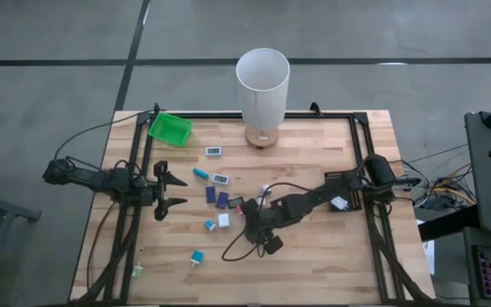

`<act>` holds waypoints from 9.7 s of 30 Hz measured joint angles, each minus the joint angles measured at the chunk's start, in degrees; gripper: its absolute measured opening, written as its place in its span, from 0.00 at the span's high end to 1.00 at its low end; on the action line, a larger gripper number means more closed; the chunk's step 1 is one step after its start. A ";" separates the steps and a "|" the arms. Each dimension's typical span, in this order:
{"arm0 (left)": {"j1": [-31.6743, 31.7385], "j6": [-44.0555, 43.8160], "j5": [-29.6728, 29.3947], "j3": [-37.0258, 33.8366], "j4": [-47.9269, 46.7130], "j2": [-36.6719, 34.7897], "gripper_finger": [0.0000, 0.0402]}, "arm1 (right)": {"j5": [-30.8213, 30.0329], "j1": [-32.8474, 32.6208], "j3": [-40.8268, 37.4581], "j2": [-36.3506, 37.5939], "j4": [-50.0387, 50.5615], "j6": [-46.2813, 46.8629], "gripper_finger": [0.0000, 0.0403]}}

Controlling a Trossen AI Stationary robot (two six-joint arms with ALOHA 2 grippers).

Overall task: Pick & Place Office items
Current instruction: Put the top right blue charger adapter into the black bin, then put the top white black charger adapter into the black bin

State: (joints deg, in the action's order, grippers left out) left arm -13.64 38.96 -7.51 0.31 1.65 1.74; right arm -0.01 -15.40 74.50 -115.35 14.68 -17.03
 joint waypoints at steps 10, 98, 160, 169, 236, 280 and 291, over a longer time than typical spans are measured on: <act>0.01 0.00 0.00 -0.01 0.00 0.02 0.36 | 2.04 1.19 -0.63 0.00 0.12 0.26 0.49; -0.01 0.00 -0.02 -0.01 0.00 0.35 0.36 | -15.57 2.72 -11.12 42.51 48.44 77.14 0.66; 0.01 0.00 -0.02 0.01 0.00 0.35 0.36 | -11.71 11.76 -36.48 51.43 46.53 114.76 0.57; 0.01 0.00 -0.02 -0.01 0.00 0.35 0.36 | -11.96 11.72 -34.68 51.49 46.78 114.08 0.54; 0.00 0.00 -0.02 -0.01 0.00 0.35 0.36 | -32.52 6.05 -18.26 14.06 -5.90 61.27 0.48; 0.00 0.00 -0.02 -0.01 0.00 0.35 0.36 | -28.65 7.06 -17.53 8.39 -1.38 75.18 0.58; 0.01 0.00 -0.02 0.01 0.00 0.35 0.36 | -28.41 7.17 -17.53 8.39 -1.42 75.55 0.67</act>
State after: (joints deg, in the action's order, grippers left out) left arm -13.63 38.96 -7.53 0.32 1.65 2.09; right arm -28.42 -8.23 56.97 -106.96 13.26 58.52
